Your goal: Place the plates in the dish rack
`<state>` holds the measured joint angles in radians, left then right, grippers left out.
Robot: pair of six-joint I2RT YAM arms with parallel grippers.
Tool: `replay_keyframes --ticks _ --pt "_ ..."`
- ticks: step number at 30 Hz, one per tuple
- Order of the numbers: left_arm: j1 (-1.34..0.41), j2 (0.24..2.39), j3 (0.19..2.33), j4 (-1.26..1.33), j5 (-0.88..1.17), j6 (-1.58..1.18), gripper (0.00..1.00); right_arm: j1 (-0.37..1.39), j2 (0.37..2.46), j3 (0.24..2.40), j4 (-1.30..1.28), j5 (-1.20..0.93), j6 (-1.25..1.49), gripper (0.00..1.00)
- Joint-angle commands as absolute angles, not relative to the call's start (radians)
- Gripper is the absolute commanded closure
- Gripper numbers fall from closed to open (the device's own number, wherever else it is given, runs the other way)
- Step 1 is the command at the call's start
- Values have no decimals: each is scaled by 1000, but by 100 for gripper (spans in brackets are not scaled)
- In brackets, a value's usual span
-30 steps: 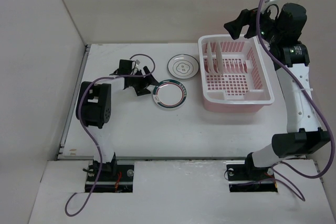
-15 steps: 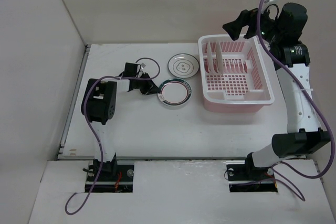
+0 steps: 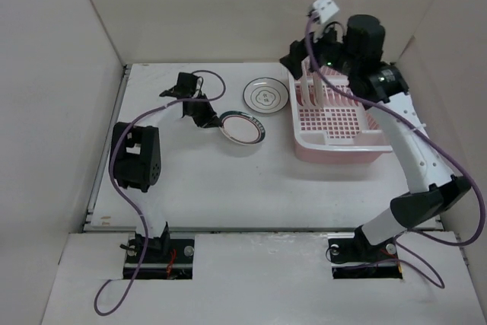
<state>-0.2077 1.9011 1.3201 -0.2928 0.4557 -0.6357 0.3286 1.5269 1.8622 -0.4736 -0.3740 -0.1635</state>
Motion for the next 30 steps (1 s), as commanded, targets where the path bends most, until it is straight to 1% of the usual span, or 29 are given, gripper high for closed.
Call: replay_keyframes --ticks 1,3,4,6,8,14,16,19,23,26,29,30 --pt "-202 1789 1478 -672 259 -589 100 493 1548 1849 -526 -98 -408 0" --pt "-183 1760 1519 -738 242 -612 100 553 1574 1807 -535 -34 -525 0" --pt "-164 1741 1519 -747 299 -626 100 580 1583 1793 -535 -12 -558 0" --pt "-108 1674 1481 -747 360 -699 100 636 1595 1769 -558 -12 -601 0" --pt "-81 1620 1471 -747 422 -749 100 670 1617 1758 -558 -66 -626 0" --pt "-61 1513 1460 -729 505 -943 100 793 1670 1736 -558 -67 -635 3" --pt "-52 1503 1488 -729 526 -972 100 836 1681 1726 -548 -98 -635 4" --pt "-52 1482 1508 -741 537 -1003 100 897 1681 1700 -485 -72 -635 4" --pt "-52 1473 1508 -730 560 -1023 100 920 1713 1718 -463 -63 -635 4" --pt "-52 1451 1496 -717 587 -1032 100 920 1746 1736 -463 -17 -635 7" --pt "-52 1433 1486 -698 604 -1042 100 920 1767 1724 -408 46 -644 15" --pt "-52 1433 1486 -698 604 -1042 100 920 1767 1724 -394 61 -644 19"
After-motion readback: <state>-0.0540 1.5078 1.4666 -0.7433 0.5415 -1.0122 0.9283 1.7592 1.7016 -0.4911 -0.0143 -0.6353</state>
